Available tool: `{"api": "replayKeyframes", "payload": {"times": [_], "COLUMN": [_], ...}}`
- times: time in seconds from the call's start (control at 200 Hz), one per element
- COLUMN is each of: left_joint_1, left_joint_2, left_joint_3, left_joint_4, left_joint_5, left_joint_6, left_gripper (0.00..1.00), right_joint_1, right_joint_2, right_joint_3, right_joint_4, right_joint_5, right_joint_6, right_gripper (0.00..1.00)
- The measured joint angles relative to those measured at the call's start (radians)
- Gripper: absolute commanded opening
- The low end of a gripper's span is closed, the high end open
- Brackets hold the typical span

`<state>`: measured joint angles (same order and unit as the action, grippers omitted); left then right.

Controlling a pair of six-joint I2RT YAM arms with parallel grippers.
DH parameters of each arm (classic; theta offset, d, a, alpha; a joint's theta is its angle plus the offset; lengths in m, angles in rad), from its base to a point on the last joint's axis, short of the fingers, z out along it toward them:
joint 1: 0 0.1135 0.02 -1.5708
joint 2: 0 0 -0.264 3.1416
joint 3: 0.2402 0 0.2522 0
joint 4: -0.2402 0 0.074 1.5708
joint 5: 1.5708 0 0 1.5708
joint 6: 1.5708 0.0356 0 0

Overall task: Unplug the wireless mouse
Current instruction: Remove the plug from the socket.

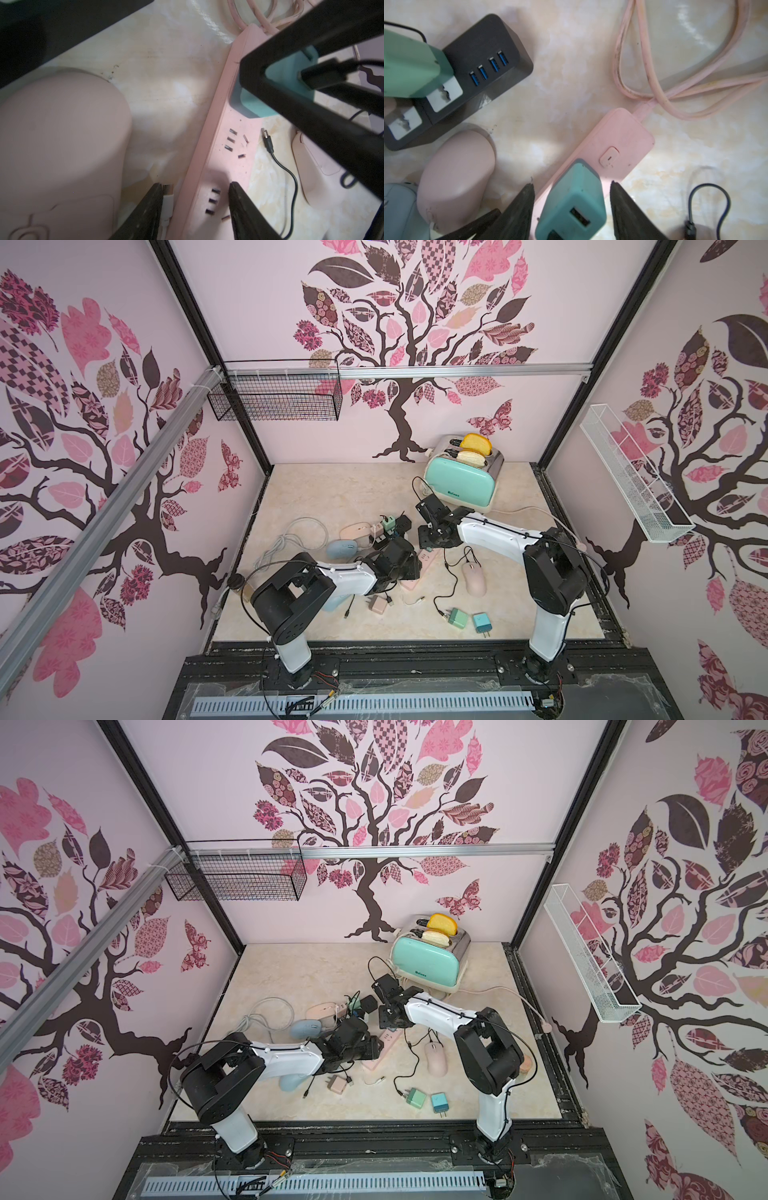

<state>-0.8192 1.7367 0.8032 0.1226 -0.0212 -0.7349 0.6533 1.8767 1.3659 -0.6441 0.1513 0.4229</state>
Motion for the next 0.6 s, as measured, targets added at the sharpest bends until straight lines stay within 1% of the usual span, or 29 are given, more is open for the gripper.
{"api": "replayKeyframes", "payload": {"times": [0.07,0.095,0.17,0.28,0.415,0.475,0.6], "left_joint_1": [0.002,0.002,0.003,0.005,0.011,0.014,0.023], "left_joint_2": [0.000,0.000,0.000,0.003,0.015,0.023,0.042], "left_joint_3": [0.000,0.000,0.000,0.002,0.013,0.018,0.033], "left_joint_4": [0.002,0.002,0.002,0.003,0.008,0.014,0.036], "left_joint_5": [0.004,0.005,0.008,0.013,0.035,0.048,0.050], "left_joint_6": [-0.002,-0.002,-0.002,-0.003,-0.014,-0.018,-0.029], "left_gripper": [0.53,0.53,0.53,0.51,0.49,0.48,0.47], "right_joint_1": [0.006,0.006,0.008,0.011,0.017,0.018,0.019], "right_joint_2": [0.013,0.017,0.025,0.029,0.032,0.032,0.032], "right_joint_3": [0.002,0.001,0.001,0.005,0.016,0.019,0.032], "right_joint_4": [-0.003,-0.007,-0.017,-0.023,-0.027,-0.034,-0.058], "right_joint_5": [0.009,0.011,0.019,0.026,0.041,0.047,0.058], "right_joint_6": [0.013,0.016,0.027,0.042,0.071,0.075,0.087], "right_gripper": [0.68,0.66,0.56,0.39,0.22,0.17,0.13]}}
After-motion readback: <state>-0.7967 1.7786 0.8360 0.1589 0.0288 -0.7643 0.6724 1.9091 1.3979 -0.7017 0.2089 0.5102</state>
